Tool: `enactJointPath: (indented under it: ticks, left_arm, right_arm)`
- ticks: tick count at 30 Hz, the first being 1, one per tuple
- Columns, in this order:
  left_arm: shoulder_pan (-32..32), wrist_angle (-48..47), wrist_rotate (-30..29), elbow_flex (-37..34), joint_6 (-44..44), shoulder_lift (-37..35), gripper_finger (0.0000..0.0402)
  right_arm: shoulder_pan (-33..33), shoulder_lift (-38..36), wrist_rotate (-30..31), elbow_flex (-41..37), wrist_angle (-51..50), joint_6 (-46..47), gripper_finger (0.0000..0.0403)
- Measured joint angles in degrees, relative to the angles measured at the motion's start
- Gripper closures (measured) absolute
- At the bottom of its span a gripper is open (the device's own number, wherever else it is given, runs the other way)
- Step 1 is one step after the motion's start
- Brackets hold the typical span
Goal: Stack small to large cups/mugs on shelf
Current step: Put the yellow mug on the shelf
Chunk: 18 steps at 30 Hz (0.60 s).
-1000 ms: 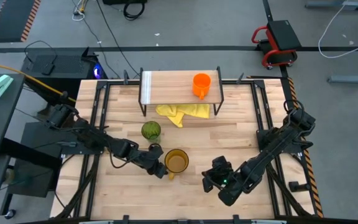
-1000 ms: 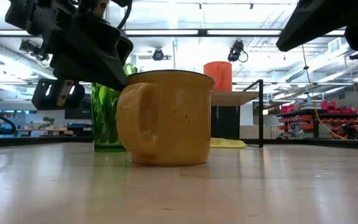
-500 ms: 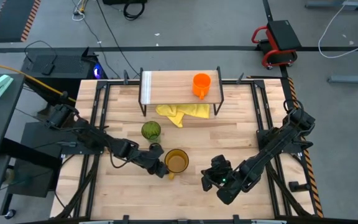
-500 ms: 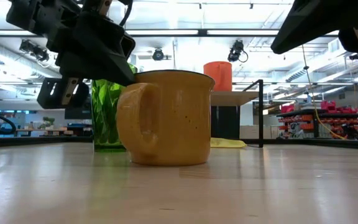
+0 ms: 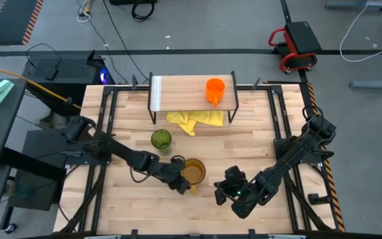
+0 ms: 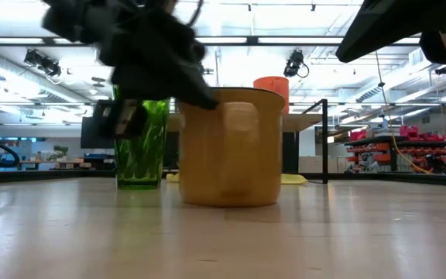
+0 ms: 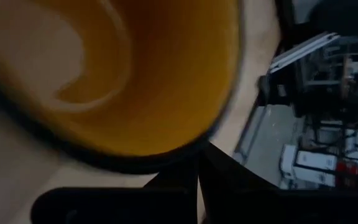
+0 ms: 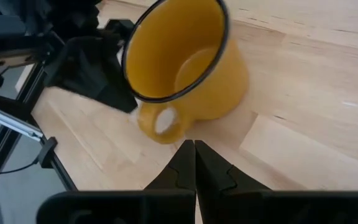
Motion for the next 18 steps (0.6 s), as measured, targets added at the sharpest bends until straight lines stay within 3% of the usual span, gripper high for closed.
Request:
enactJointPath:
  ticks: [10,18]
  left_arm:
    - [0.55,-0.34,2.23,2.69,2.64,1.98,0.0391]
    - [-1.24,-1.36,3.04,2.71,2.60,1.68,0.0373]
  right_arm:
    - [1.20,0.00,-0.40,0.00,-0.25,0.80,0.0395]
    - [4.41,0.00,-4.81,0.00,-0.55,2.75,0.0387]
